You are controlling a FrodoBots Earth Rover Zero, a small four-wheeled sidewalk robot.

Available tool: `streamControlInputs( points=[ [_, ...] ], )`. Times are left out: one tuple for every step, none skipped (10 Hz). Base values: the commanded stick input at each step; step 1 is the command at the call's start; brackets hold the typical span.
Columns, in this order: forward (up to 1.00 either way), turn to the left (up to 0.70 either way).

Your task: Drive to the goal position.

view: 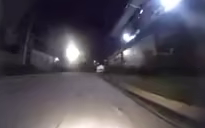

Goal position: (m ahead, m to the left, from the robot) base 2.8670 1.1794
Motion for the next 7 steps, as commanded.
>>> streamControlInputs(
  points=[
    [0.70, 0.00],
    [0.70, 0.00],
    [0.70, 0.00],
    [0.70, 0.00],
    [0.70, 0.00],
    [0.70, 0.00],
    [0.70, 0.00]
  ],
)
